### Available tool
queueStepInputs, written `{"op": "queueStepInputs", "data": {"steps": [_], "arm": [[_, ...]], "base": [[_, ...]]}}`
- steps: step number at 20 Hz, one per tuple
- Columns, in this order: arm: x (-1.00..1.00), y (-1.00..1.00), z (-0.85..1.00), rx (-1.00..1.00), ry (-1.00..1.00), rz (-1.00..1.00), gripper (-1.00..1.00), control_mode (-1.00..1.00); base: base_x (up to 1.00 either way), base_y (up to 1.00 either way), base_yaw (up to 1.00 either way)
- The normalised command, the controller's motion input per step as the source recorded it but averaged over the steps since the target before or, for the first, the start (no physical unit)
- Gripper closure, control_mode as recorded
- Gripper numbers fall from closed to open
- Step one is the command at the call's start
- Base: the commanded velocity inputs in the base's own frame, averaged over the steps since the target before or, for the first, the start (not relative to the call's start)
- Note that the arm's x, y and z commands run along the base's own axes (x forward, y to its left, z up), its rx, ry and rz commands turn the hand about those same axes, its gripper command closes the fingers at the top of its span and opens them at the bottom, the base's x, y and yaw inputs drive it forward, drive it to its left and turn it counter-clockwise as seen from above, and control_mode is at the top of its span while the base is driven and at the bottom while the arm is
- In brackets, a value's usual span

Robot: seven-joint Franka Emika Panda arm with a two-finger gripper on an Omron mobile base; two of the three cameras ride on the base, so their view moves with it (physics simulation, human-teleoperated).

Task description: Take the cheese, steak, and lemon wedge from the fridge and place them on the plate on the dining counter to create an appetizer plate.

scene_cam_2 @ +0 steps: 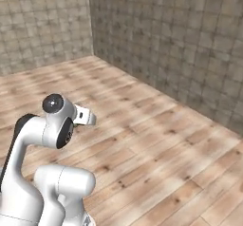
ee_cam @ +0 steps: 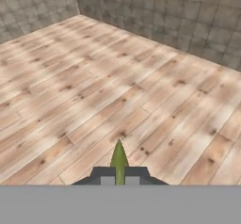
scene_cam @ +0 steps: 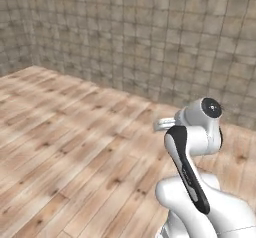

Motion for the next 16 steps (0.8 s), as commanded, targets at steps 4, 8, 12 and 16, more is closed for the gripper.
{"op": "queueStepInputs", "data": {"steps": [4,8,12,16], "arm": [[0.00,0.00,0.00,0.00,0.00,0.00,1.00,1.00],[0.00,0.00,0.00,0.00,0.00,0.00,1.00,1.00],[0.00,0.00,0.00,0.00,0.00,0.00,1.00,1.00],[0.00,0.00,0.00,0.00,0.00,0.00,1.00,1.00]], "base": [[1.00,0.00,0.80],[1.00,0.00,0.74],[1.00,-0.04,0.66],[1.00,-0.19,0.57]]}}
